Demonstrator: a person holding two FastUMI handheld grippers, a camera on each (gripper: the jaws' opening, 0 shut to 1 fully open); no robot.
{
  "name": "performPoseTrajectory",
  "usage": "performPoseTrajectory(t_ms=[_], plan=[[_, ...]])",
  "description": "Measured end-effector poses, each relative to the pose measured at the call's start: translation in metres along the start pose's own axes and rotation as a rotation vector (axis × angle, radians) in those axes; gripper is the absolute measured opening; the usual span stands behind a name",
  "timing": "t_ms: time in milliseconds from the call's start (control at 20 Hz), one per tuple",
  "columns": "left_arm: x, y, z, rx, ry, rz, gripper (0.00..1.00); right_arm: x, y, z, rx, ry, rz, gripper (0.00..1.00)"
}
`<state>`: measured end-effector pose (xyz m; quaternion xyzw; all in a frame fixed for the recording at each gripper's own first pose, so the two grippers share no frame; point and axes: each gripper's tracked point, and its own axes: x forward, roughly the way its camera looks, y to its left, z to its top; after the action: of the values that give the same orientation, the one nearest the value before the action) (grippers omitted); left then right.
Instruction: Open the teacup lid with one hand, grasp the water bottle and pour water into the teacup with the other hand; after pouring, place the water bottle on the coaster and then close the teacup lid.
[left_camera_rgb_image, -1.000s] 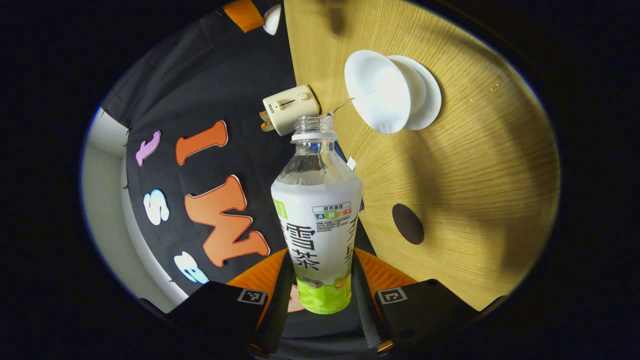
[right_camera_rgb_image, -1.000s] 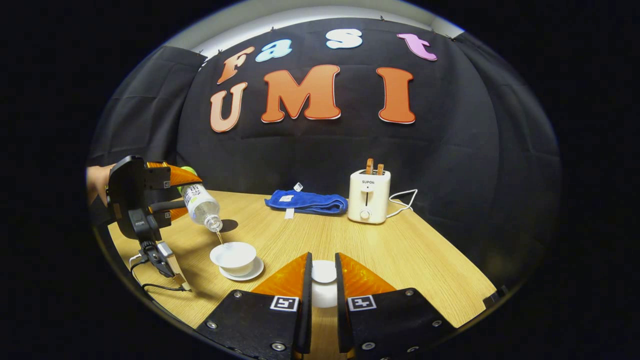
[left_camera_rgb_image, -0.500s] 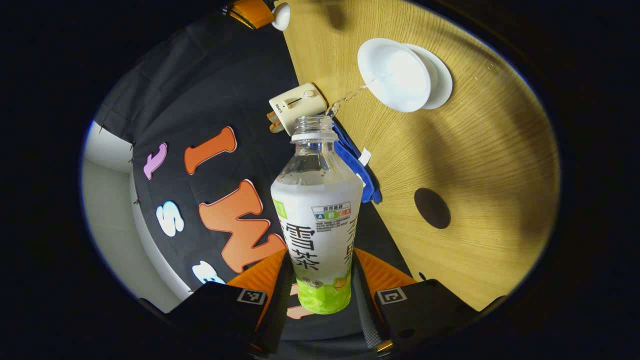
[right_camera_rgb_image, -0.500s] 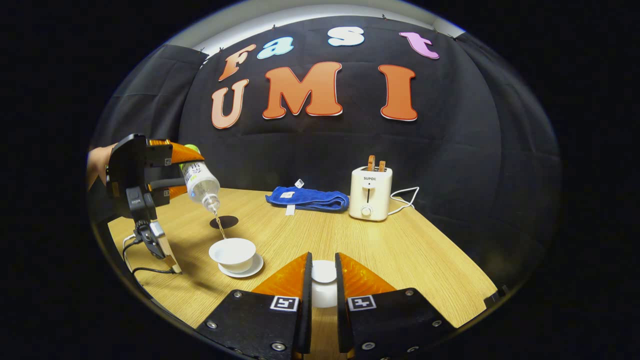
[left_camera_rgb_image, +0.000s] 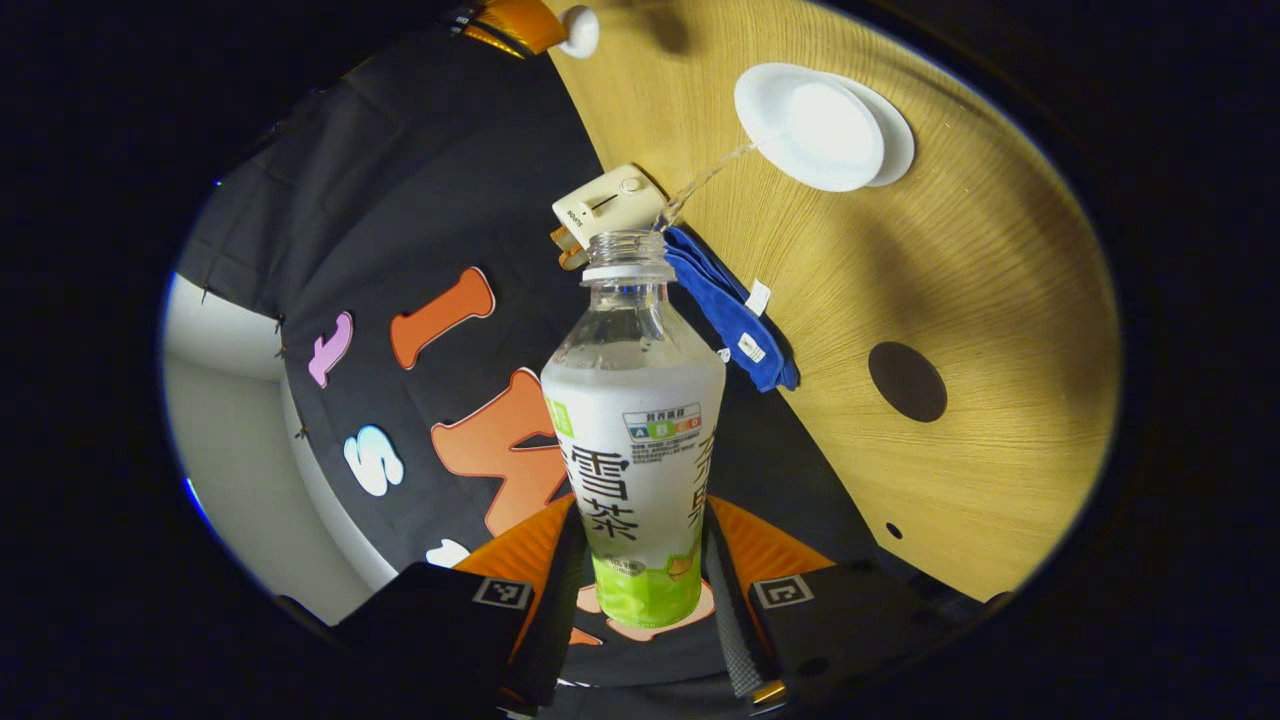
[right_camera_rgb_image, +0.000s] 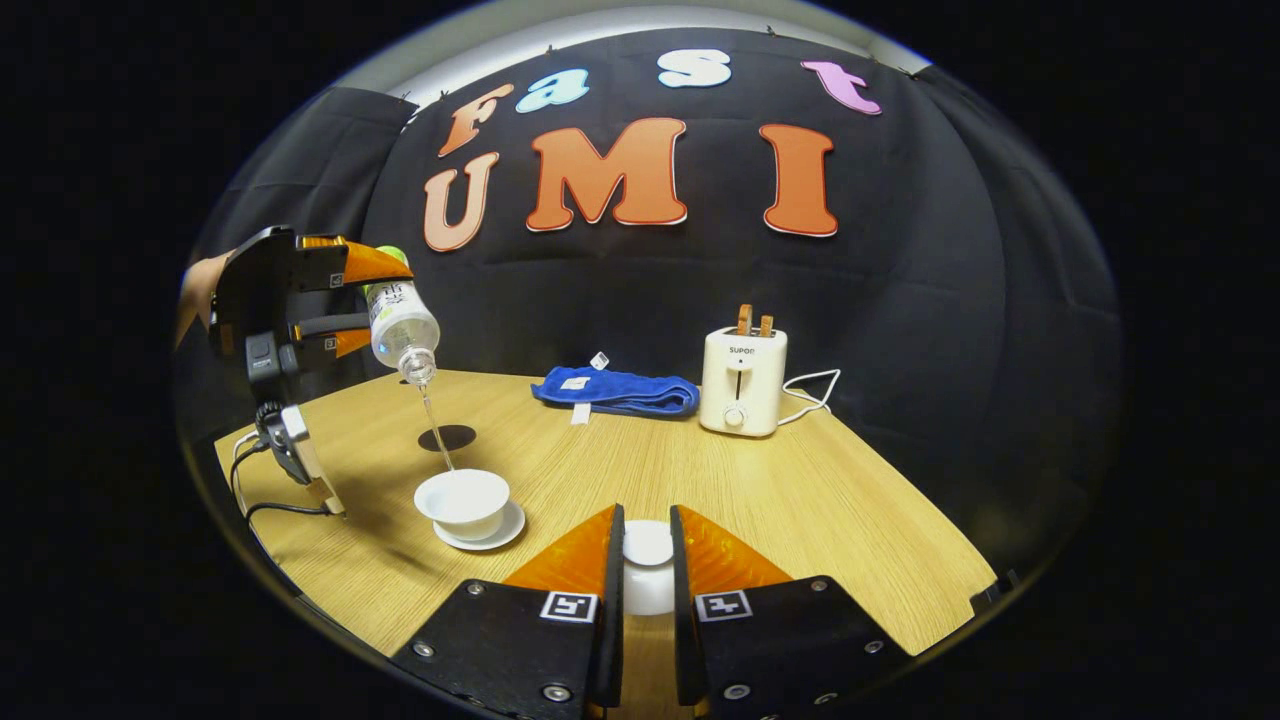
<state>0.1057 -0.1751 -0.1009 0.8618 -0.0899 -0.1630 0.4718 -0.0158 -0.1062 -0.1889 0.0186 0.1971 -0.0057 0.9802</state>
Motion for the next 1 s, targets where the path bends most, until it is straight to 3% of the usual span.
performPoseTrajectory(t_ms=[350, 550, 1000], plan=[[-0.001, -0.007, 0.027, 0.061, -0.050, 0.004, 0.67, -0.001, 0.002, 0.002, -0.003, -0.006, 0.009, 0.22], [0.000, -0.010, 0.038, 0.088, -0.074, 0.003, 0.64, -0.002, 0.002, 0.002, -0.008, -0.002, 0.012, 0.22], [-0.004, -0.007, 0.039, 0.172, -0.072, 0.000, 0.66, -0.001, 0.008, 0.003, -0.015, 0.001, 0.024, 0.22]])
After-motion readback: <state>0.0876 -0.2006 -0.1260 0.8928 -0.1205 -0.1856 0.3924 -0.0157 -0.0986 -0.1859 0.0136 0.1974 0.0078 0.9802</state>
